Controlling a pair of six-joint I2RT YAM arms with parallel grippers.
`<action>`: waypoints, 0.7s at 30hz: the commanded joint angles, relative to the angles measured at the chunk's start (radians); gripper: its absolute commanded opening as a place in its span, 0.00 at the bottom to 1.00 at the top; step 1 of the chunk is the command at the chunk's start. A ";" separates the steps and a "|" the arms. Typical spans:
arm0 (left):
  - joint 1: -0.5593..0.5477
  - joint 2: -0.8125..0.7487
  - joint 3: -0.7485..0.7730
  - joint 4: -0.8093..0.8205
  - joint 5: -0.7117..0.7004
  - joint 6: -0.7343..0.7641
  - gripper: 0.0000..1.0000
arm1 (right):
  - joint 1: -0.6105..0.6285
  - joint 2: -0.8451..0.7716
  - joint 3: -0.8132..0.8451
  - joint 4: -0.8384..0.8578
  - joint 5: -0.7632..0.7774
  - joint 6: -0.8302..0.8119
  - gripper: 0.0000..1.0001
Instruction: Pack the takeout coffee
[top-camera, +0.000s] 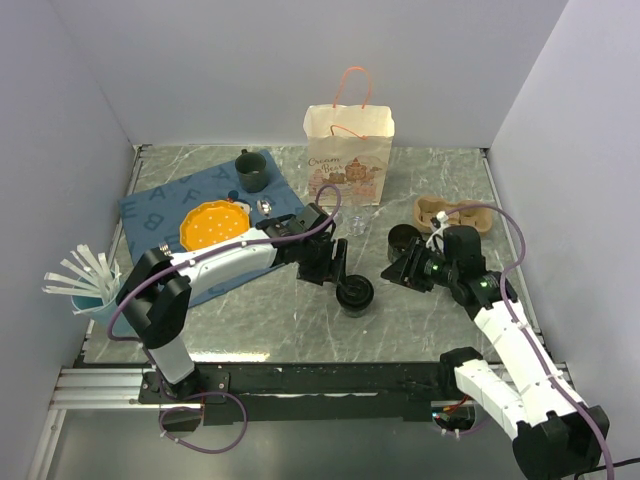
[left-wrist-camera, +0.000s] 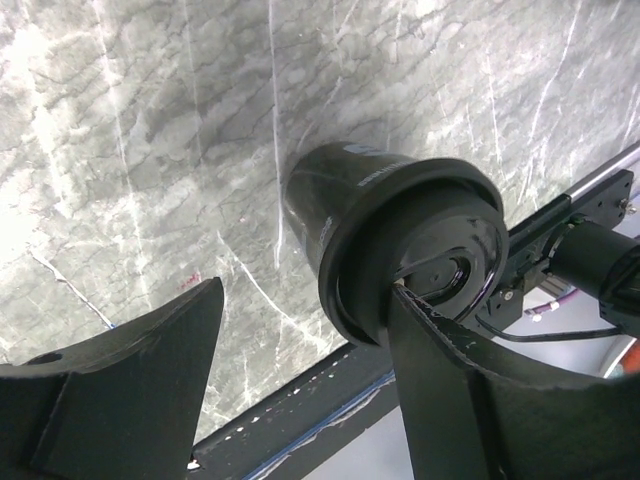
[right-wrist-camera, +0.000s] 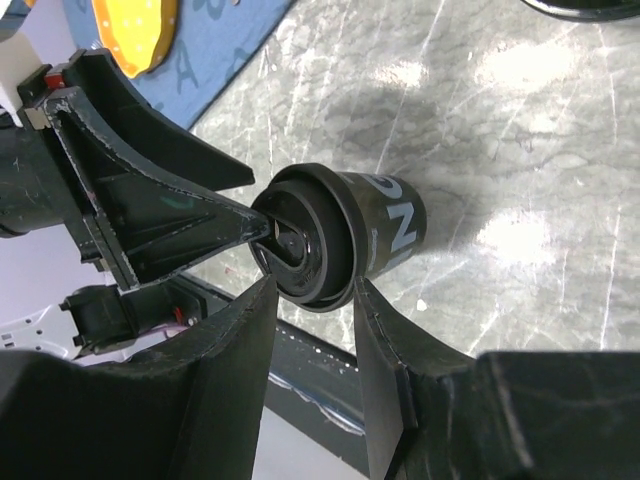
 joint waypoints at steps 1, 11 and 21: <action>0.005 -0.055 0.052 0.026 0.017 0.024 0.72 | 0.017 -0.001 0.073 -0.060 0.035 -0.035 0.44; 0.085 -0.253 -0.035 0.013 -0.084 0.018 0.96 | 0.211 0.131 0.274 -0.185 0.276 -0.036 0.70; 0.125 -0.459 -0.317 -0.007 -0.258 -0.090 0.97 | 0.472 0.358 0.441 -0.268 0.494 -0.090 0.92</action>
